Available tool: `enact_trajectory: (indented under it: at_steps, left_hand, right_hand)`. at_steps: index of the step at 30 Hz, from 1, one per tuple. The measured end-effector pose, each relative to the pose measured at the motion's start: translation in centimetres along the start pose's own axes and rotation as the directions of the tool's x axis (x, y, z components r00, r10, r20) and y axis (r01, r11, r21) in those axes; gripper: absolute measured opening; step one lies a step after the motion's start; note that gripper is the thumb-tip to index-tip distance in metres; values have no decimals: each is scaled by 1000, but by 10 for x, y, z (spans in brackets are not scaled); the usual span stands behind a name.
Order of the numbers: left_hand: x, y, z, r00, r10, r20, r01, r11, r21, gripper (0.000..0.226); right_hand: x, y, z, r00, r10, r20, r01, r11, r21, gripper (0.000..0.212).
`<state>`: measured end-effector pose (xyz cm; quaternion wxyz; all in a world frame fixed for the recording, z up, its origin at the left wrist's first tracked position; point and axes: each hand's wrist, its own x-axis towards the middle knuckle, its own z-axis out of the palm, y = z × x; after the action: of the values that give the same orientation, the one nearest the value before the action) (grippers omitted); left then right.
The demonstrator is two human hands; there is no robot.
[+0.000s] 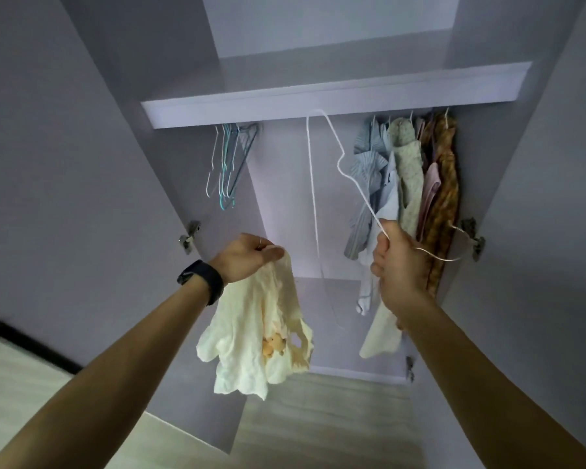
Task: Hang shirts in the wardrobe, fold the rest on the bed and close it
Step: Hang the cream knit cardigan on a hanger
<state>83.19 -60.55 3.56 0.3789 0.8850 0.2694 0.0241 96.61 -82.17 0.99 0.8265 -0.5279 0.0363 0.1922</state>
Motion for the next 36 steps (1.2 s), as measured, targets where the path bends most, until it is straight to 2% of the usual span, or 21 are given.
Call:
enact_trajectory:
  at_steps: [4,9,11,16,18,20,22,24,26,28,31,33,34,36]
  left_hand:
    - [-7,14,-18,1000,0,17,0,999,-35,38]
    - [-25,25,-50,999,29,20,-26,990,-139,26]
    - [-32,28,-61,999,37,3,-36,973,-228,30]
    - [-47,26,-90,998,25,-64,-54,867,-496,31]
    - [-51,26,-102,995,-1,-98,-54,832,-552,35]
    - [-52,24,-110,988,-23,-152,-68,824,-562,34]
    - [-52,19,-116,972,-24,-233,-104,847,-521,22]
    - [-50,12,-115,958,8,-287,-111,933,-343,19]
    - [-47,6,-108,966,50,-255,-83,989,-119,22]
    - [-44,4,-99,980,74,-183,-76,997,-5,17]
    - [-42,4,-92,976,86,-201,-82,996,27,12]
    - [-40,3,-90,964,95,-247,-106,994,-29,17]
    - [-40,3,-89,961,95,-260,-114,992,-57,19]
    - [-38,5,-87,969,100,-227,-109,994,-31,21]
  right_hand:
    - [-17,-20,37,995,-40,88,23,984,177,32]
    - [-25,-8,65,990,-113,79,99,982,159,17]
    - [-20,4,67,984,-154,84,146,984,98,15]
    - [7,37,47,969,-237,70,242,967,-80,28]
    - [17,47,37,953,-285,99,301,924,-235,31]
    - [22,51,27,918,-335,212,395,820,-413,34]
    - [21,45,21,863,-367,348,502,700,-508,37]
    - [20,30,23,820,-396,413,568,652,-502,36]
    - [21,12,34,787,-424,448,612,622,-487,34]
    - [24,-7,50,762,-414,498,647,524,-553,35]
    - [29,-27,66,742,-264,616,669,346,-658,33]
    - [28,-34,71,718,-155,678,695,196,-691,29]
    - [27,-37,75,713,-158,683,701,164,-694,28]
    - [26,-42,83,723,-291,626,688,224,-691,28]
